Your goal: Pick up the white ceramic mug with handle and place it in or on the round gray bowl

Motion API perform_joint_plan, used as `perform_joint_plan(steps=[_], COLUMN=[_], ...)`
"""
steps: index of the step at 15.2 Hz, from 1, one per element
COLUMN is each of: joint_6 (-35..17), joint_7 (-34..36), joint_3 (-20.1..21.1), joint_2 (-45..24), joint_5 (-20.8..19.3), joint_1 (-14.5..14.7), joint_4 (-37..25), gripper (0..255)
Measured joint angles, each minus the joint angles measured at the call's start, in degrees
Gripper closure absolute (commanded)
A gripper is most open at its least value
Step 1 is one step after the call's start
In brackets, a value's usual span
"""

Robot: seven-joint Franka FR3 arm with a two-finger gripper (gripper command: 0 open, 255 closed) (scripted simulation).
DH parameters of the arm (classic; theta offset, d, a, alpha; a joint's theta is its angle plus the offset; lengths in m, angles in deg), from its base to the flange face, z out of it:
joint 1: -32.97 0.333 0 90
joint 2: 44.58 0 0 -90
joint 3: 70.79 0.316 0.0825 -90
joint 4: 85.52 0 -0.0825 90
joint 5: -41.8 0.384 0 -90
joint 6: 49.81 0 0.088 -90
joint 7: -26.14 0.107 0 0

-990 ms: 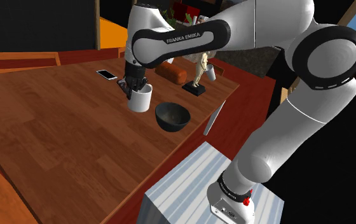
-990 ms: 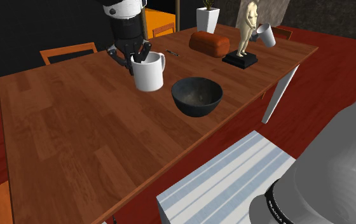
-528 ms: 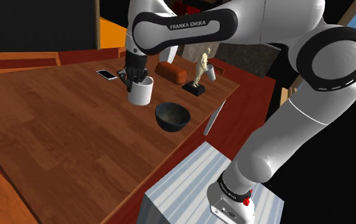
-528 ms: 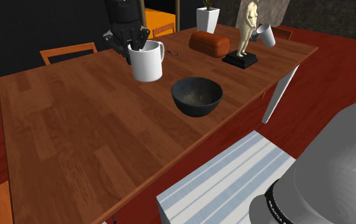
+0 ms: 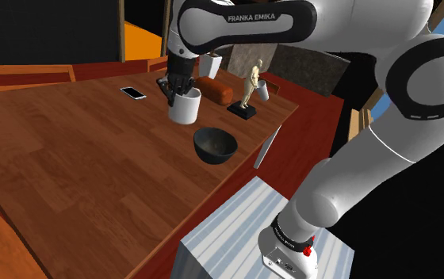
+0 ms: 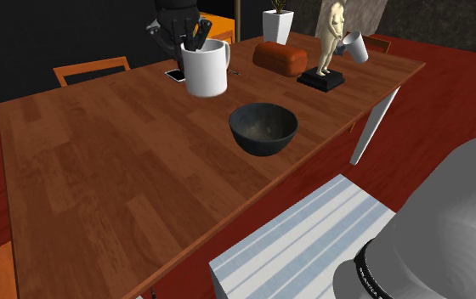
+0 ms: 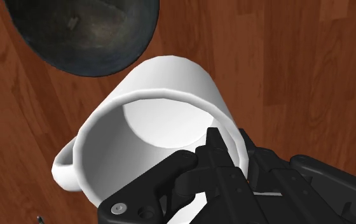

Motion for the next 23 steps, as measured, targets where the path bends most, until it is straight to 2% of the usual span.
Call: perform_joint_plan(steps=[5, 11, 23], joint_6=[0.7, 3.4, -4.9], joint_7=[-5.9, -12.4, -13.4], joint_3=[-3.9, -8.8, -9.5], joint_2=[9.1, 19.6, 19.7], joint_5=[1.3, 1.0, 0.7], joint_1=[-1.4, -2.9, -3.2], joint_4=[8.2, 15.9, 24.3], gripper=[255, 255, 255])
